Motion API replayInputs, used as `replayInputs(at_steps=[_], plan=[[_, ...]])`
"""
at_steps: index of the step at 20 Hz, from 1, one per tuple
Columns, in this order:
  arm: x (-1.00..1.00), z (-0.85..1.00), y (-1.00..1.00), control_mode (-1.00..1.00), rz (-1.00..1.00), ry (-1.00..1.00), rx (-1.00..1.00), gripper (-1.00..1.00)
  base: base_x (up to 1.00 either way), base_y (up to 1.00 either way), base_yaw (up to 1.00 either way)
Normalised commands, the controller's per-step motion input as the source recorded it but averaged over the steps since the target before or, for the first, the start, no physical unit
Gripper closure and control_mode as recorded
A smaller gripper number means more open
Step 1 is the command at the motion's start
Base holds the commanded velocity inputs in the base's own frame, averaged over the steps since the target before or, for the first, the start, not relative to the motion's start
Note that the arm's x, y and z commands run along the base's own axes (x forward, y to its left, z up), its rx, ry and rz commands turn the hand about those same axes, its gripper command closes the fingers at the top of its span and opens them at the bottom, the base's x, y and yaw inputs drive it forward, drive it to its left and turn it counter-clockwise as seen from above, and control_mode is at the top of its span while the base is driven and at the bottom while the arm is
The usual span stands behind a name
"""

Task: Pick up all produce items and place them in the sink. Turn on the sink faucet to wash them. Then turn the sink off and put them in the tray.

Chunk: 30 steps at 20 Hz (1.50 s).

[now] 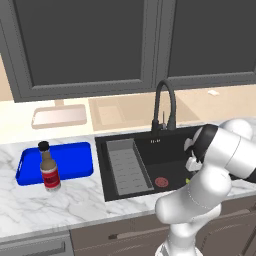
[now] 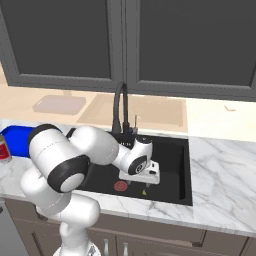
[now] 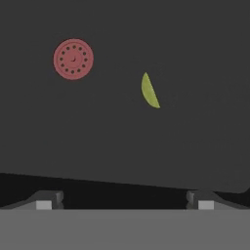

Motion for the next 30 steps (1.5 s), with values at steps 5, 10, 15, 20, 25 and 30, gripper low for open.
replayInputs(at_steps=[5, 10, 15, 20, 25, 30], plan=[[0.02, 0.0, 0.0, -1.0, 0.0, 0.0, 0.0, -1.0, 0.0, 0.0, 0.0], [0.09, 0.0, 0.0, -1.0, 0.0, 0.0, 0.0, -1.0, 0.0, 0.0, 0.0], [0.09, 0.0, 0.0, -1.0, 0.0, 0.0, 0.0, -1.0, 0.0, 0.0, 0.0], [0.17, -0.01, 0.0, -1.0, 0.0, 0.0, 0.0, -1.0, 0.0, 0.0, 0.0], [0.33, -0.01, 0.07, -1.0, 0.0, 0.0, 0.0, -1.0, 0.0, 0.0, 0.0], [0.33, -0.12, 0.0, -1.0, 0.01, 0.0, 0.0, -1.0, 0.0, 0.0, 0.0]])
